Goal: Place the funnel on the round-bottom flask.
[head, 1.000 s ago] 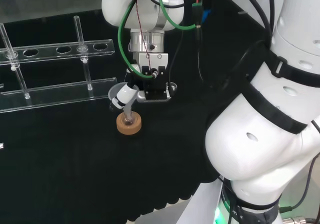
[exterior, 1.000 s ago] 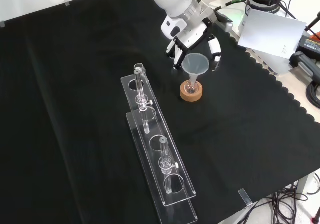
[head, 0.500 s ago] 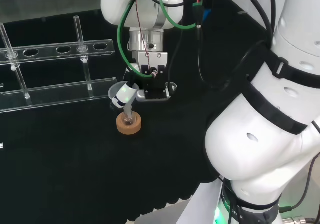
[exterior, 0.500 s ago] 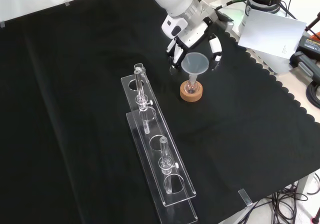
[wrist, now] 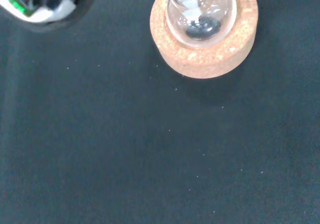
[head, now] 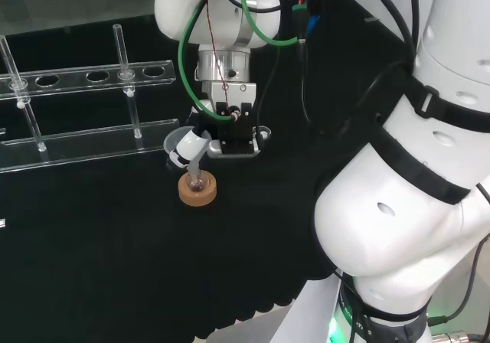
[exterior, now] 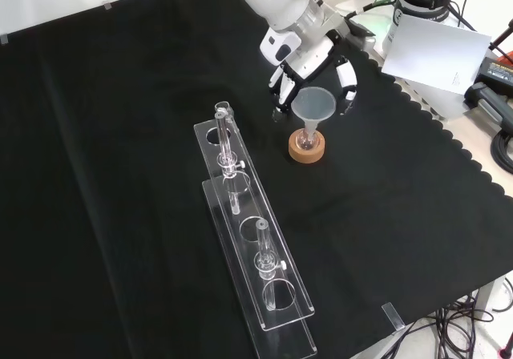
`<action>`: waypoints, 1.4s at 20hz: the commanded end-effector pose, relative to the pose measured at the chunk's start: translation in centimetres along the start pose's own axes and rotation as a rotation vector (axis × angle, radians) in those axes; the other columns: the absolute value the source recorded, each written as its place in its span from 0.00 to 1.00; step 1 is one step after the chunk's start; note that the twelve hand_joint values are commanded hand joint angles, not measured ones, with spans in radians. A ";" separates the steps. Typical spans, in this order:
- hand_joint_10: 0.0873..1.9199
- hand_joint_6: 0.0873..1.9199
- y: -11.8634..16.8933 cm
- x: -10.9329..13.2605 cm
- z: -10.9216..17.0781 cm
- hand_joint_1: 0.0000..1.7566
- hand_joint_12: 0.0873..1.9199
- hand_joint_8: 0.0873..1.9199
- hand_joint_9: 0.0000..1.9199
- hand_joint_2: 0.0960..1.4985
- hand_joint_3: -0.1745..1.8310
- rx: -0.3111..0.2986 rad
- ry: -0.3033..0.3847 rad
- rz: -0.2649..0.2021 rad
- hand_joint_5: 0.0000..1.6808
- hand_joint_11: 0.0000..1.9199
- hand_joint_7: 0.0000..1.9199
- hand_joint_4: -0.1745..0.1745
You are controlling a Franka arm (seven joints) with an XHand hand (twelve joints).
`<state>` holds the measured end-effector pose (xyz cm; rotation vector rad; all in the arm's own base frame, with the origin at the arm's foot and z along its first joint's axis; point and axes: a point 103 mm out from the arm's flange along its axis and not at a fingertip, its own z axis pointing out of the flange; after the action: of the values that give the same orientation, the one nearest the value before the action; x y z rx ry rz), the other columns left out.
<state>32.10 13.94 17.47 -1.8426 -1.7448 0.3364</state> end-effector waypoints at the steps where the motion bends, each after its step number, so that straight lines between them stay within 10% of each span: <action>1: 0.26 0.00 0.1 0.2 0.5 0.43 0.75 0.30 0.33 0.30 0.50 0.011 0.011 0.000 0.15 0.08 0.23 0.24; 12: 0.31 0.00 -0.3 -0.4 0.1 0.36 0.76 0.25 0.14 0.28 0.43 0.039 0.018 -0.007 0.03 0.04 0.03 0.26; 15: 0.05 0.00 -0.7 -0.4 0.0 0.29 0.50 0.00 0.02 0.30 0.26 0.072 0.034 -0.013 0.00 0.01 0.00 0.31; 19: 0.00 0.00 -2.0 -0.4 -1.4 0.25 0.01 0.00 0.00 0.30 0.14 -0.023 0.059 -0.028 0.00 0.00 0.00 0.48; 28: 0.00 0.00 -4.5 -1.3 -5.4 0.24 0.00 0.00 0.00 0.29 0.12 -0.191 0.078 -0.024 0.00 0.00 0.00 0.56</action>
<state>31.58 12.74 18.91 -1.8564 -1.7407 0.2950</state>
